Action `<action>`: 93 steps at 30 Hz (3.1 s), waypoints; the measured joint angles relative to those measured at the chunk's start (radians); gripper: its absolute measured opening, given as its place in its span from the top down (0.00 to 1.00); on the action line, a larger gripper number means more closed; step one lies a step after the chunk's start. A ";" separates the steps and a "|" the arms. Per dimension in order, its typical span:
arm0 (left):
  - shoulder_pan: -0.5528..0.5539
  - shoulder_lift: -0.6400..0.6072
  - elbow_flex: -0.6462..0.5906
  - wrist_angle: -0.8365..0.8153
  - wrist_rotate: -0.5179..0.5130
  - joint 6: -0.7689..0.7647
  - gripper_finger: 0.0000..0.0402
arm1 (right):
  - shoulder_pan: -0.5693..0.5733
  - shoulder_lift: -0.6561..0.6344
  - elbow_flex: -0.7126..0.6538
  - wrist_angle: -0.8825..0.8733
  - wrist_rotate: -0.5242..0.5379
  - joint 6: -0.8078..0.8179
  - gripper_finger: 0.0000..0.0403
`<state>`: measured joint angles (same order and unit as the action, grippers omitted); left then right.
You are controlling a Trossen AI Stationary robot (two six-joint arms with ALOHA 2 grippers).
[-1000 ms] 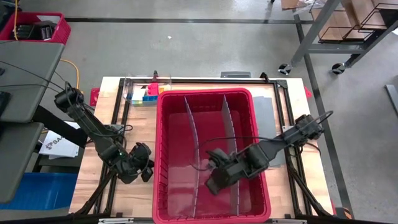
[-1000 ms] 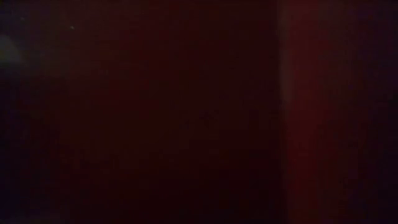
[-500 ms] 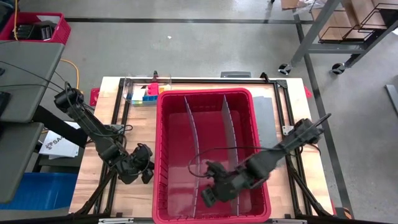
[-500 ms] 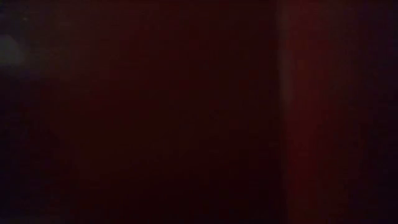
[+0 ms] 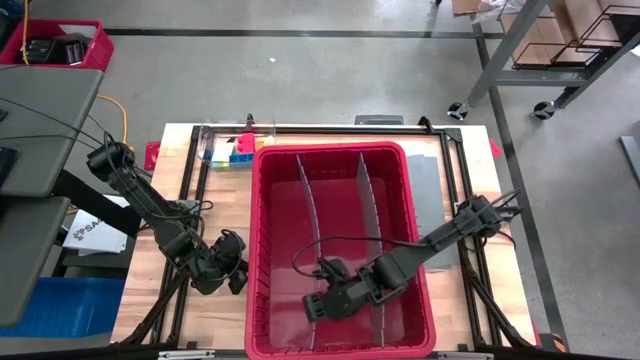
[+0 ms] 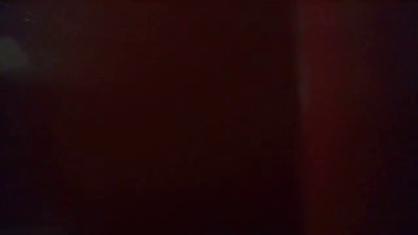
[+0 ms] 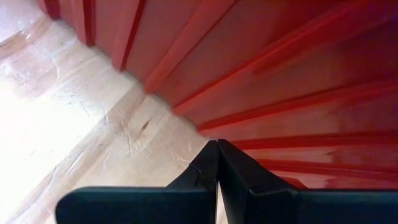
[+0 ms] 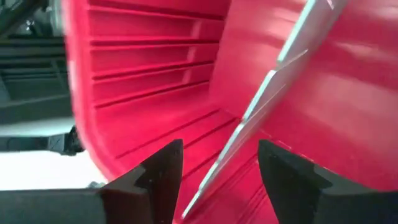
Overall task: Sort blocks
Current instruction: Assemble the bin divider into the red bin
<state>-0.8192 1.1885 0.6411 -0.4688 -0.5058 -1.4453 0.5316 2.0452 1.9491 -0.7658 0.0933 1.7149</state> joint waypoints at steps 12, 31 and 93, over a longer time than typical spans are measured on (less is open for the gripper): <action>0.002 0.007 0.000 0.088 -0.034 -0.045 1.00 | -0.003 0.028 0.000 -0.025 0.000 0.130 0.61; 0.094 -0.116 -0.001 0.099 -0.124 0.037 1.00 | 0.012 0.032 -0.001 -0.089 0.135 0.121 1.00; 0.178 0.056 0.116 -0.020 -0.213 0.140 1.00 | -0.003 0.028 0.067 -0.095 -0.029 0.147 1.00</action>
<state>-0.6417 1.2446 0.7571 -0.4885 -0.7185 -1.3048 0.5285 2.0732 2.0159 -0.8605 0.0647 1.8616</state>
